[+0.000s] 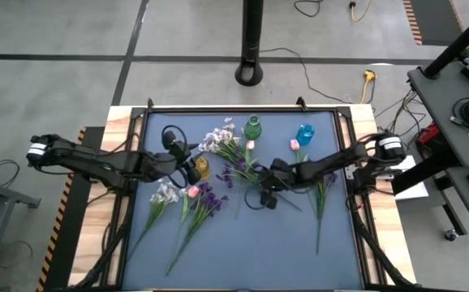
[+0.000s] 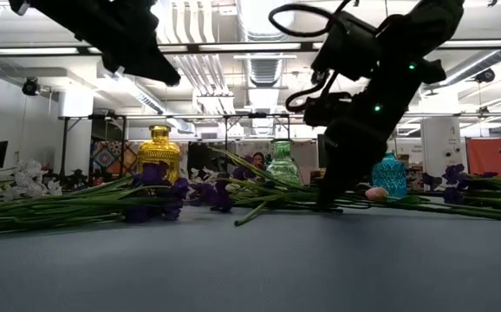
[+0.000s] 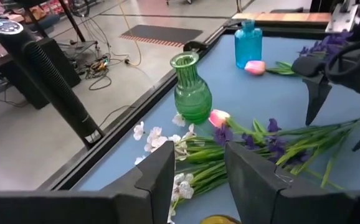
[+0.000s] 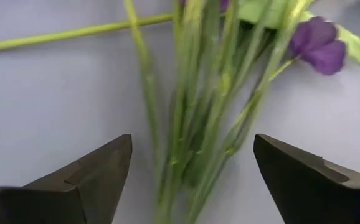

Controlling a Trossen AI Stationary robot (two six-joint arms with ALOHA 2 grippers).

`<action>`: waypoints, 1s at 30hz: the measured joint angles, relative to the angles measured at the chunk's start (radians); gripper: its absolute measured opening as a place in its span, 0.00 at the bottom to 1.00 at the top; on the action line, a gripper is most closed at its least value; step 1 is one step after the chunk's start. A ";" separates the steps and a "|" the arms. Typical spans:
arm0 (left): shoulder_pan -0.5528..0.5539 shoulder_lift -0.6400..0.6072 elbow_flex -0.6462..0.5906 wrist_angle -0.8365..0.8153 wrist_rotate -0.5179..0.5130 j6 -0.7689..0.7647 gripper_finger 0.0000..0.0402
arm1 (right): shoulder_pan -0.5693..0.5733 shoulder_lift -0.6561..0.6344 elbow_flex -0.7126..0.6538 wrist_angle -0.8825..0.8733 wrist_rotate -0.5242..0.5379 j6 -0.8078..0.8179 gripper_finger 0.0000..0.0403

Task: Sort flowers into vase by color
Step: Put the middle purple flowers into the green vase

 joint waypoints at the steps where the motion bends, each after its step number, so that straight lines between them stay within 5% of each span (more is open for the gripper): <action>1: 0.000 0.001 0.000 -0.003 0.000 0.000 0.31 | -0.001 0.002 0.001 0.000 0.011 -0.001 0.79; 30: 0.000 0.004 0.025 -0.012 0.000 -0.008 0.31 | -0.018 -0.051 0.001 -0.020 0.041 0.018 0.05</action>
